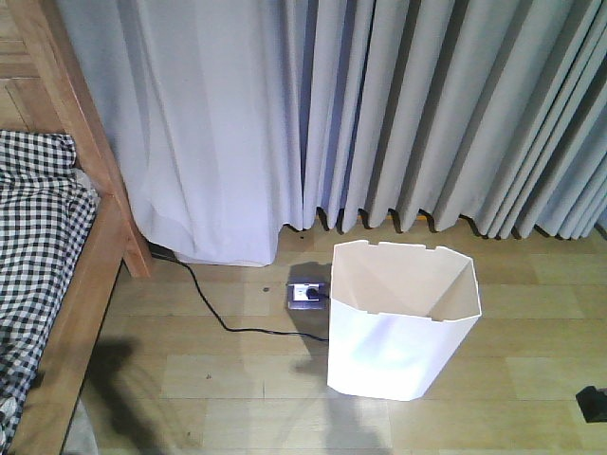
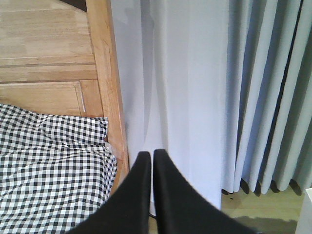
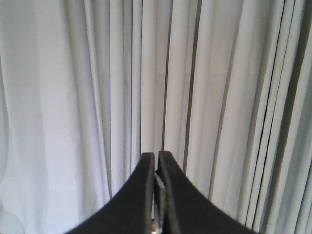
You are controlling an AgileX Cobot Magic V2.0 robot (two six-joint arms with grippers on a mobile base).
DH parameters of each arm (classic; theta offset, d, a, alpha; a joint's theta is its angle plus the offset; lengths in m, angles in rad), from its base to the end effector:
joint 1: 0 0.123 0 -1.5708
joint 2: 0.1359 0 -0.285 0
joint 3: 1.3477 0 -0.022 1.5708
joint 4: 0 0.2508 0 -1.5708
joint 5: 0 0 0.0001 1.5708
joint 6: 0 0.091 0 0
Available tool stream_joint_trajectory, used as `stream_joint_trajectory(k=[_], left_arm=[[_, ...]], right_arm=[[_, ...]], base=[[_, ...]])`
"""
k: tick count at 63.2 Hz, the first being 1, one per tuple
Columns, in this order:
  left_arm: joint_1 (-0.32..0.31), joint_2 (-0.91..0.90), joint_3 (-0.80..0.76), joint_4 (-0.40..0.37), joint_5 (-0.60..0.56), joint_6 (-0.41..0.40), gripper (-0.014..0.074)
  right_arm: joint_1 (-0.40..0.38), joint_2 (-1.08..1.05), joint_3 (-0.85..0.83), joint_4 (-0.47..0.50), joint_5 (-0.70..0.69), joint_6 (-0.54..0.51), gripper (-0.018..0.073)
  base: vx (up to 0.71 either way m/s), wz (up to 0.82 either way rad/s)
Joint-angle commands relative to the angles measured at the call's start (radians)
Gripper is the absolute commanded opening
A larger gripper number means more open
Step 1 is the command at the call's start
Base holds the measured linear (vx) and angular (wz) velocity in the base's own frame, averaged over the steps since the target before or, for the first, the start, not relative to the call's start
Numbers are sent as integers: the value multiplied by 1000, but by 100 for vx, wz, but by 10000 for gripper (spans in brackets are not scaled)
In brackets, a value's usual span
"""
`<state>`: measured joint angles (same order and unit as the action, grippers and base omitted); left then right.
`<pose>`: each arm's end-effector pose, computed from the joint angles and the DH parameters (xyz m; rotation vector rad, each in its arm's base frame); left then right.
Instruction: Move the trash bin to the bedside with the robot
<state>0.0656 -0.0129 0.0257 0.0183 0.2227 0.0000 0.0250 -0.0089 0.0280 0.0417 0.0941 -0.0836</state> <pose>0.0555 0.0040 0.1850 -0.0440 1.7189 0.0653 0.0570 0.0018 0.1957 -0.0566 1.5957 -0.0102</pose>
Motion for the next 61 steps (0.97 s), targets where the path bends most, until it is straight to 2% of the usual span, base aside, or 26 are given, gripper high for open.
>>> stream_joint_trajectory(k=[1,61], left_arm=[[1,-14,19,-4,-71,0,-6],[1,-14,19,-4,-71,0,-6]], right_arm=[[-1,-16,7,-23,-74,5,-9],[-1,-15,7,-23,-74,4,-9]], base=[[0,0],[0,0]])
